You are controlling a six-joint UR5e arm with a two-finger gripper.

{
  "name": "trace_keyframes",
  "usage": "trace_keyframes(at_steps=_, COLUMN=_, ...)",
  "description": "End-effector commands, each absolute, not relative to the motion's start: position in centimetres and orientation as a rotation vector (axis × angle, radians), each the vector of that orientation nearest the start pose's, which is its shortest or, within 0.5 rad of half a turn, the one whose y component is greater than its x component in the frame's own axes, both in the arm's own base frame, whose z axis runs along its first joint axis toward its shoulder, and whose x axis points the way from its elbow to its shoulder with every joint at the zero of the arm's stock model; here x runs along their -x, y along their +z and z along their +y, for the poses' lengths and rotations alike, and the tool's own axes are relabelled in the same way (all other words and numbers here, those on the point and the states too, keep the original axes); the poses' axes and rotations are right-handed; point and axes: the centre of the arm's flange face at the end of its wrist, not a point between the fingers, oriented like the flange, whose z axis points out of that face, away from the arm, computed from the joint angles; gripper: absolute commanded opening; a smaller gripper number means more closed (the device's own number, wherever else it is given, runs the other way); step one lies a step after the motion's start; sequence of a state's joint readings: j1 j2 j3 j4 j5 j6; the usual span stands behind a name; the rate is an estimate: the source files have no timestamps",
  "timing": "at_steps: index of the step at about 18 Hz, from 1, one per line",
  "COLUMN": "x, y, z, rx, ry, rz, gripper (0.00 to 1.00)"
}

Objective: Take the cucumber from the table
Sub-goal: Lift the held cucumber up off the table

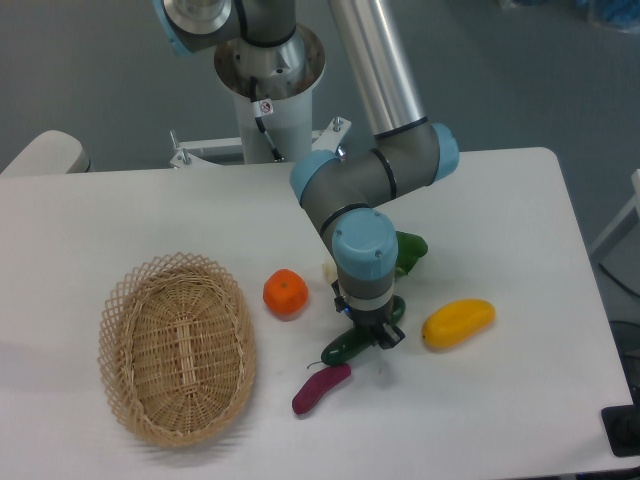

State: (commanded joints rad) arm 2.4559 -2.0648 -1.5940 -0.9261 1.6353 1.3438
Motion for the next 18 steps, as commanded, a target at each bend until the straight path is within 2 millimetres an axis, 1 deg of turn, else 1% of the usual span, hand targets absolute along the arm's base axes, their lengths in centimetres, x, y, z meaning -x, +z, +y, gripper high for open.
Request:
trace_keyframes(at_steps=3, x=43.3, y=29.8, z=52.1, rx=3.026, ry=0.233, rz=0.690, gripper=0.21)
trace_keyframes(at_steps=6, x=43.7, y=32.5, z=53.1, rx=2.931, ry=0.180, rz=0.586, gripper=0.21)
trace_keyframes(at_steps=8, x=43.9, y=34.3, z=52.8, rx=2.891, ry=0.177, rz=0.511, gripper=0.21)
trace_keyframes(at_steps=10, x=44.2, y=35.4, z=52.6, rx=2.878, ry=0.189, rz=0.480, gripper=0.21)
trace_keyframes(at_steps=12, x=44.1, y=37.0, z=53.2, rx=2.826, ry=0.163, rz=0.406, gripper=0.21)
trace_keyframes(at_steps=13, x=44.1, y=37.4, z=53.4, rx=2.813, ry=0.153, rz=0.379, gripper=0.21)
trace_keyframes(at_steps=18, x=43.8, y=38.2, z=53.5, rx=2.791, ry=0.149, rz=0.366, gripper=0.21)
